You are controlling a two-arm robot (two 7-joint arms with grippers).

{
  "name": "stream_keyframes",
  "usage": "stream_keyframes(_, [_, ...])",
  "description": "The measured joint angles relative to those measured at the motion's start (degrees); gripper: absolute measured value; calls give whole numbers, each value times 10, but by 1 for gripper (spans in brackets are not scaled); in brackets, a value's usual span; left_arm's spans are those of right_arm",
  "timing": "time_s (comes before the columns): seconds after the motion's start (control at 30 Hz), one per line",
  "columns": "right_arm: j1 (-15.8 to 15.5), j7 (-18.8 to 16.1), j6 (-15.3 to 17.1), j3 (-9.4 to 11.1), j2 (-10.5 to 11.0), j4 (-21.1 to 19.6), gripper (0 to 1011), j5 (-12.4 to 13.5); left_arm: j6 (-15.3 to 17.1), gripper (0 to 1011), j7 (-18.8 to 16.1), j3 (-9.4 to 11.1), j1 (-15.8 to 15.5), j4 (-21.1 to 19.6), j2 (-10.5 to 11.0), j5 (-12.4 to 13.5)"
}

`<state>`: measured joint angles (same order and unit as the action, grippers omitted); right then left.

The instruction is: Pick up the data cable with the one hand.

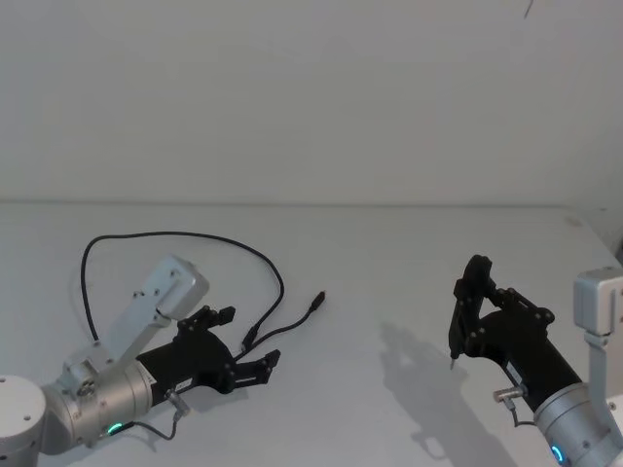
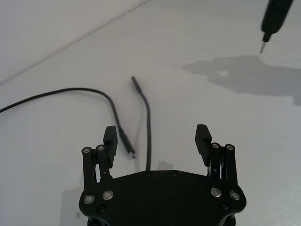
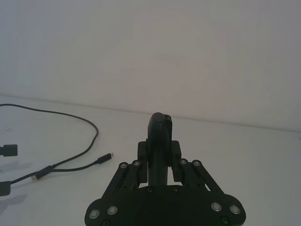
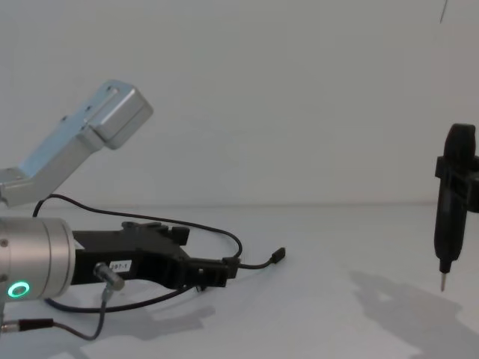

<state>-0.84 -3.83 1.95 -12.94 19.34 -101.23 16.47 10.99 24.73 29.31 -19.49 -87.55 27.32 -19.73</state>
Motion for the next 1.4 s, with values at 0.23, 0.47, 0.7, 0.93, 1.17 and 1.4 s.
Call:
stream_keyframes(0.23, [0,0,0,0,0,0,279,0,3,1001,-20,-7,3,6,-13,5])
stream_keyframes(0.47, [0,0,0,0,0,0,279,0,-3,1002,-29,-11,-1,28,-35,4])
stream_keyframes(0.7, [0,0,0,0,0,0,279,0,-9,1001,-26,-11,-12,53,-54,2])
stream_keyframes(0.93, [0,0,0,0,0,0,279,0,-10,1001,-16,-8,-21,74,-68,0])
stream_keyframes(1.17, [0,0,0,0,0,0,279,0,-2,1001,-5,-6,-26,86,-75,0])
stream_keyframes(1.4, [0,0,0,0,0,0,279,0,10,1001,2,-3,-29,92,-76,0])
